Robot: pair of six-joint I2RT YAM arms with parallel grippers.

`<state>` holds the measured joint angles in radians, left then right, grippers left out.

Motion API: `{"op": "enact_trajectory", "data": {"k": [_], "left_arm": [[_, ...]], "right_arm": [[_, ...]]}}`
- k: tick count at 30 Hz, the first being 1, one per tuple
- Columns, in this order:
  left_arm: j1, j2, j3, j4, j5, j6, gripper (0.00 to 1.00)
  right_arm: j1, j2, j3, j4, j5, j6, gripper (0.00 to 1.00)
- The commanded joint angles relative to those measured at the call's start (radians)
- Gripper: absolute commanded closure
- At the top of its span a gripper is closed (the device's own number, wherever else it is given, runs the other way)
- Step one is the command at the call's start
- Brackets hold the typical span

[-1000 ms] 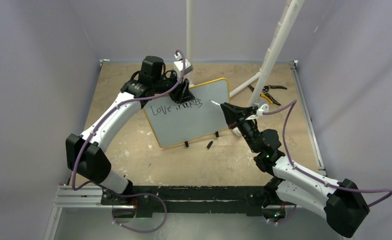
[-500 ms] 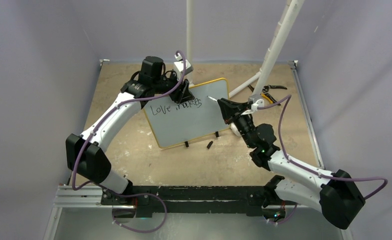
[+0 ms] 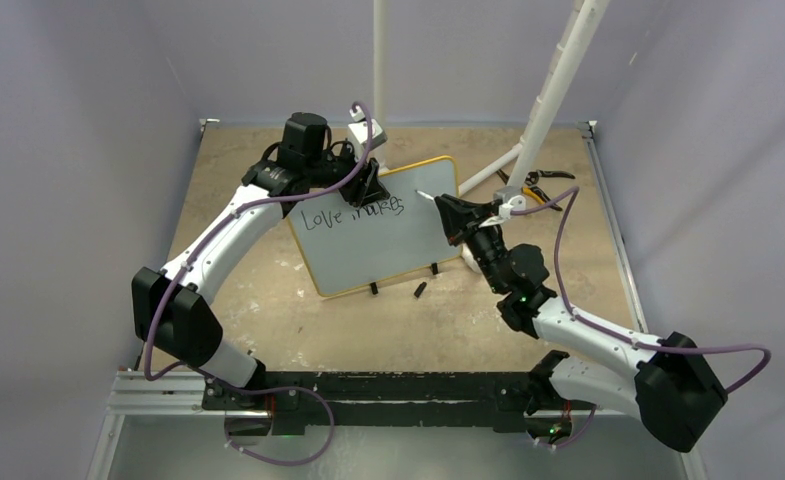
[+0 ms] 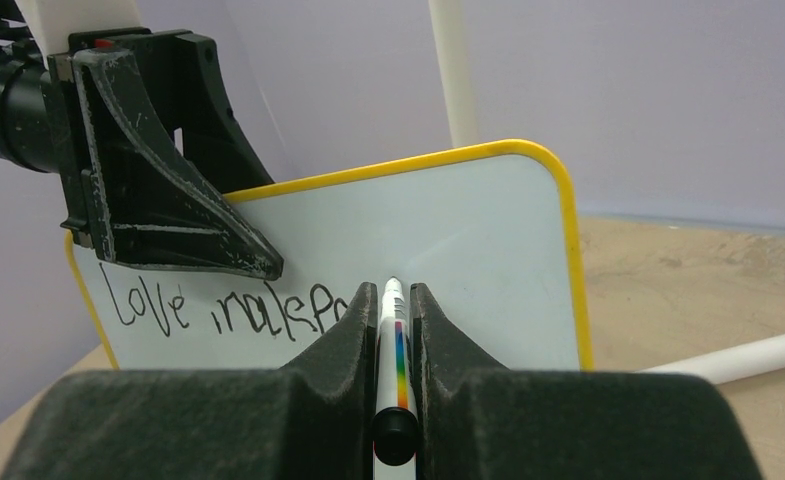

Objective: Write a sentence on the whiteboard

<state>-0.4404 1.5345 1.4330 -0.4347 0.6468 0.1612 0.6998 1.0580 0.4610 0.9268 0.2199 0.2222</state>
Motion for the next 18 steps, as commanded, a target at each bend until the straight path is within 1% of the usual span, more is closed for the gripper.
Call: {"op": "enact_trajectory", "data": {"k": [1,12,18], "left_arm": [[-0.003,-0.008,-0.022,-0.048,0.020,0.003,1.00],[-0.003,-0.010,-0.022,-0.037,0.015,-0.003,1.00],[-0.003,-0.009,-0.023,-0.034,0.013,-0.005,1.00]], "right_arm": [[-0.003,-0.021,-0.001,-0.024,0.014,-0.015,1.00],[-0.003,-0.020,-0.053,-0.061,-0.002,0.017,1.00],[-0.004,-0.028,-0.046,-0.072,0.034,0.032,1.00]]}}
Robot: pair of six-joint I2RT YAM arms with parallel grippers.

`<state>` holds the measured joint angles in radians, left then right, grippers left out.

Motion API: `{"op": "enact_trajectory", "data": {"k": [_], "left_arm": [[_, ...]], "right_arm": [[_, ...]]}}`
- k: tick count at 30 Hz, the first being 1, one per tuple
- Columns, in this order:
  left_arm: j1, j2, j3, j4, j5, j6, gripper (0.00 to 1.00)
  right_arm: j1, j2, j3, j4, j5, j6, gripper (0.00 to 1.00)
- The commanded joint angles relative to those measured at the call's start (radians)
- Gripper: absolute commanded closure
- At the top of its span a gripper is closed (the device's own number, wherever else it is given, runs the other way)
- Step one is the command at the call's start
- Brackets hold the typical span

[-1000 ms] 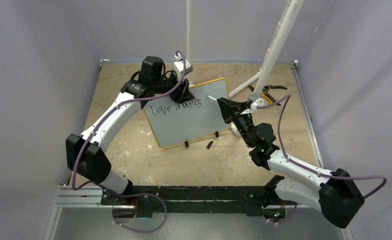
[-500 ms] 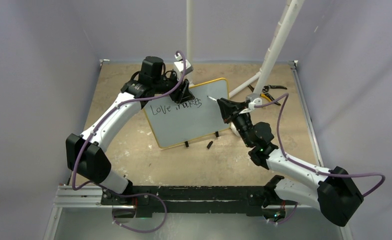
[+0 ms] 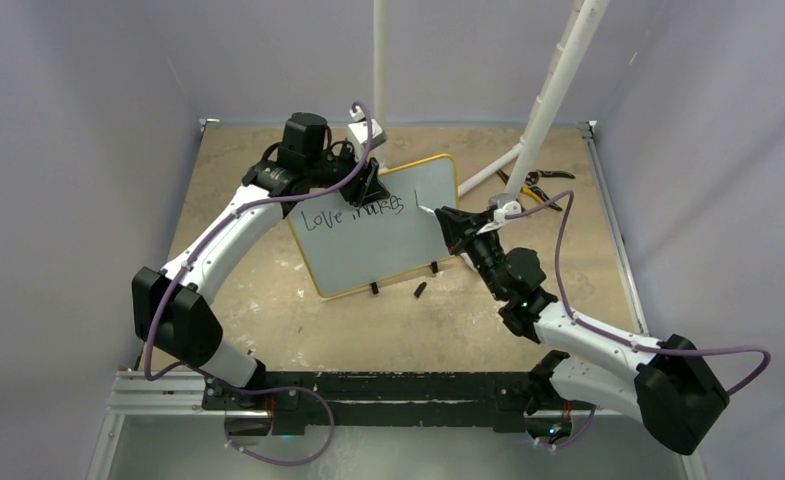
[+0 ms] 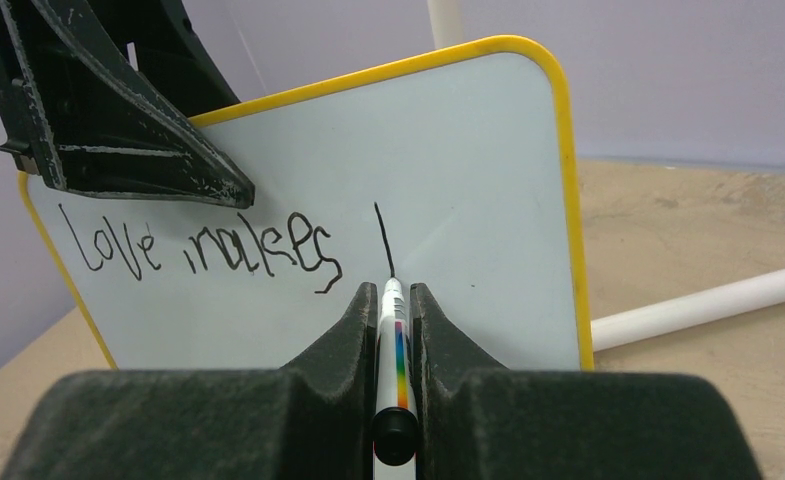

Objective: Write a sentence on the whiteboard

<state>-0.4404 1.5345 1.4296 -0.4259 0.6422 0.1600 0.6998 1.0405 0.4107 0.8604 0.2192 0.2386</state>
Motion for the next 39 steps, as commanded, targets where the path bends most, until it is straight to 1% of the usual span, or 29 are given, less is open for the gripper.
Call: {"op": "enact_trajectory", "data": {"k": [1,12,21,31,39], "left_arm": [[-0.003,-0.009,-0.020,-0.043,0.017,-0.003,1.00],[-0.004,-0.008,-0.021,-0.039,0.010,-0.007,1.00],[-0.003,-0.007,-0.021,-0.038,0.009,-0.006,1.00],[-0.003,-0.005,-0.023,-0.037,0.011,-0.007,1.00],[-0.003,-0.005,-0.021,-0.035,0.013,-0.008,1.00]], "right_arm": [[-0.003,-0.015,0.008,-0.004,0.041,0.016,1.00],[-0.003,-0.041,0.048,0.026,0.063,-0.001,1.00],[-0.003,-0.029,0.056,0.034,0.044,-0.015,1.00],[-0.003,-0.012,0.041,0.020,0.081,-0.016,1.00],[-0.004,-0.024,0.003,-0.005,0.089,0.019,1.00]]}}
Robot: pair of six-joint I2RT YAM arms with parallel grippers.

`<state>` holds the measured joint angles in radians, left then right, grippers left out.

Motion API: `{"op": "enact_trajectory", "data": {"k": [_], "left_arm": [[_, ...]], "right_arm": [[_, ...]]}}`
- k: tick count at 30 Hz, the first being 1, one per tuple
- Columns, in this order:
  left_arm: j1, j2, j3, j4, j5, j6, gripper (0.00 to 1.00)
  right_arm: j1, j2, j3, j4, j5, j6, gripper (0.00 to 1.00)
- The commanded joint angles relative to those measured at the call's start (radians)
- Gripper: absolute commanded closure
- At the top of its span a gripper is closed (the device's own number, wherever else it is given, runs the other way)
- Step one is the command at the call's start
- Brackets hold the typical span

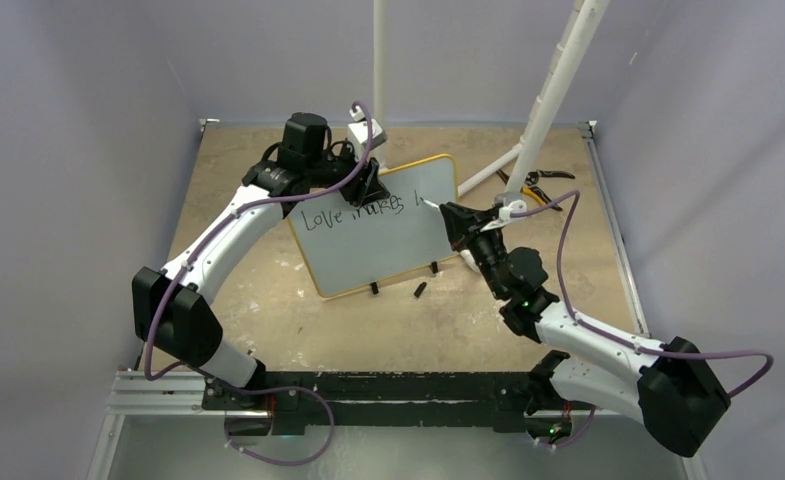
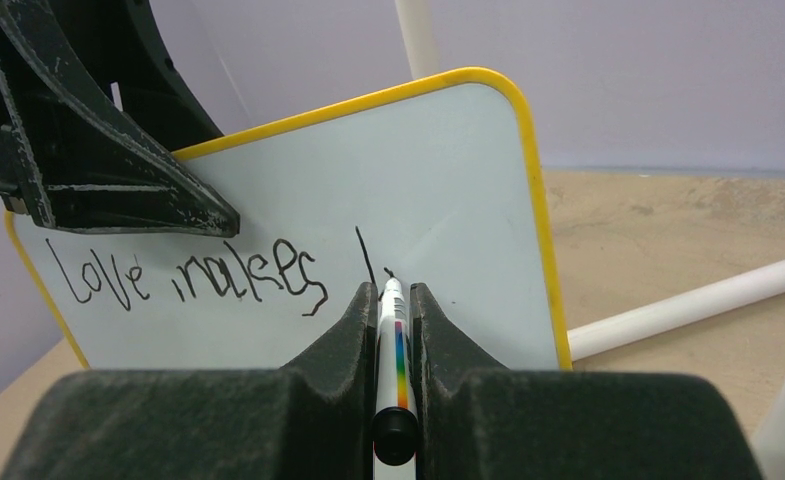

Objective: Write a sentence on the whiteboard

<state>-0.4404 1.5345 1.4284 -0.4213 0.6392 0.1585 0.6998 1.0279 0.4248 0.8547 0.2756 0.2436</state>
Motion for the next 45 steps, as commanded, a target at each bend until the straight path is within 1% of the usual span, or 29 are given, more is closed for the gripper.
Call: {"op": "enact_trajectory", "data": {"k": [1,10,14,18,25,35,41,45], "left_arm": [[-0.003,-0.005,-0.020,-0.040,0.016,-0.007,1.00],[-0.003,-0.001,-0.020,-0.037,0.014,-0.010,1.00],[-0.003,0.002,-0.022,-0.036,0.011,-0.010,1.00],[-0.003,0.007,-0.022,-0.035,0.011,-0.011,1.00],[-0.004,0.006,-0.025,-0.036,0.011,-0.011,1.00],[-0.003,0.004,-0.026,-0.036,0.010,-0.010,1.00],[-0.003,0.004,-0.027,-0.034,0.013,-0.009,1.00],[-0.004,0.003,-0.029,-0.028,-0.010,-0.017,1.00]], "right_arm": [[-0.003,-0.012,-0.016,0.002,0.038,0.016,1.00],[-0.004,-0.020,-0.027,0.002,0.041,0.026,1.00],[-0.003,-0.057,-0.023,0.025,-0.004,0.016,1.00],[-0.003,-0.068,0.005,0.023,-0.007,0.014,1.00],[-0.004,-0.022,0.051,0.046,-0.012,0.005,1.00],[-0.003,0.021,0.068,0.070,-0.001,-0.007,1.00],[-0.003,0.027,0.065,0.066,0.013,-0.007,1.00],[-0.003,-0.006,0.048,0.083,0.010,-0.009,1.00]]}}
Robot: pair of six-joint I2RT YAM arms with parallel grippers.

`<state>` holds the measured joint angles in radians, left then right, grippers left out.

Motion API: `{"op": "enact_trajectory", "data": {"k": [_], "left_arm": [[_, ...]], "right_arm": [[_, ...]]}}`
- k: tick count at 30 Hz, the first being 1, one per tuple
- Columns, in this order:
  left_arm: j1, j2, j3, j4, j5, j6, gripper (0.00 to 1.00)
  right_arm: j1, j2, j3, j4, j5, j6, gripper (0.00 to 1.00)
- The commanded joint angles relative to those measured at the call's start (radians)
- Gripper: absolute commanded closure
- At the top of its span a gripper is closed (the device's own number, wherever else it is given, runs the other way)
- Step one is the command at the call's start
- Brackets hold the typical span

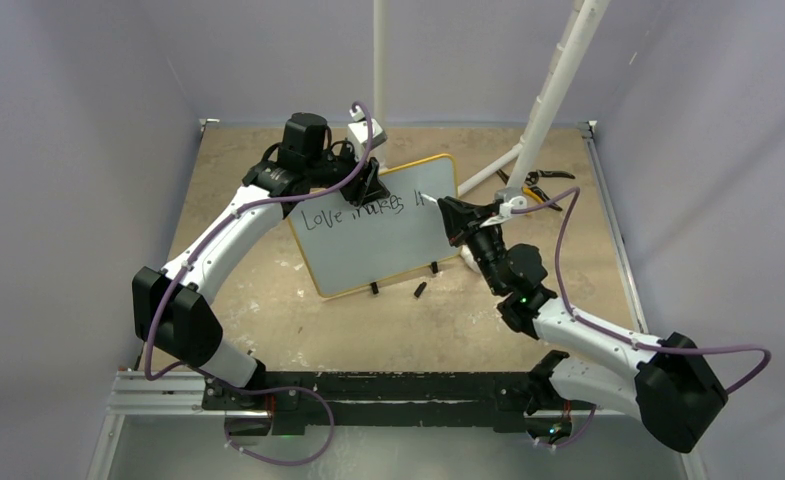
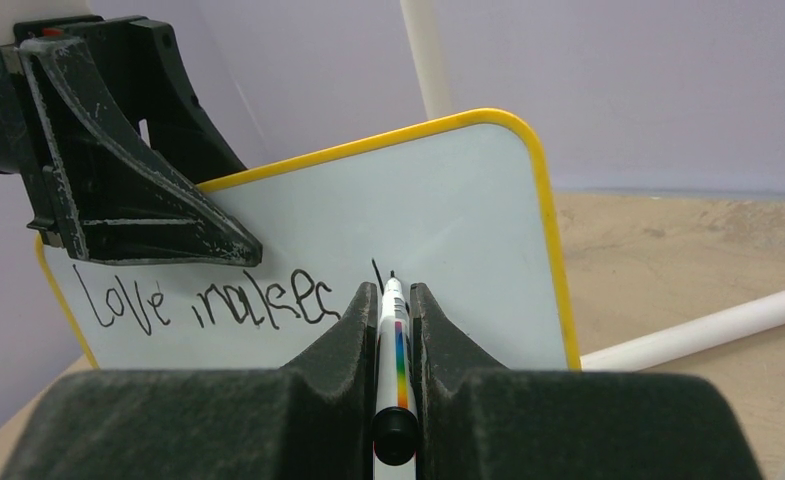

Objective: Write a sentence on the whiteboard

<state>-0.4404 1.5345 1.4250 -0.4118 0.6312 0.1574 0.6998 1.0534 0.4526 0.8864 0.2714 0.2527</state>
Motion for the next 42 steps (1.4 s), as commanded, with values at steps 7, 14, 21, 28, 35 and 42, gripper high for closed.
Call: {"op": "enact_trajectory", "data": {"k": [7,14,21,28,35,42], "left_arm": [[-0.003,0.003,-0.031,-0.024,-0.033,-0.025,1.00],[-0.004,0.001,-0.031,-0.024,-0.016,-0.024,1.00],[-0.003,0.001,-0.031,-0.025,-0.004,-0.021,1.00],[-0.003,0.001,-0.035,-0.022,-0.005,-0.021,1.00],[-0.003,0.000,-0.035,-0.016,-0.010,-0.023,1.00],[-0.003,-0.001,-0.035,-0.015,-0.011,-0.024,1.00]], "right_arm": [[-0.004,-0.094,-0.007,0.025,0.035,-0.010,1.00],[-0.003,-0.063,0.019,0.012,0.062,-0.031,1.00],[-0.013,-0.022,0.040,0.026,0.073,-0.036,1.00],[-0.019,0.003,0.065,0.036,0.042,-0.056,1.00],[-0.019,0.007,0.067,0.011,-0.024,-0.082,1.00],[-0.019,-0.013,0.022,-0.024,0.006,-0.076,1.00]]}}
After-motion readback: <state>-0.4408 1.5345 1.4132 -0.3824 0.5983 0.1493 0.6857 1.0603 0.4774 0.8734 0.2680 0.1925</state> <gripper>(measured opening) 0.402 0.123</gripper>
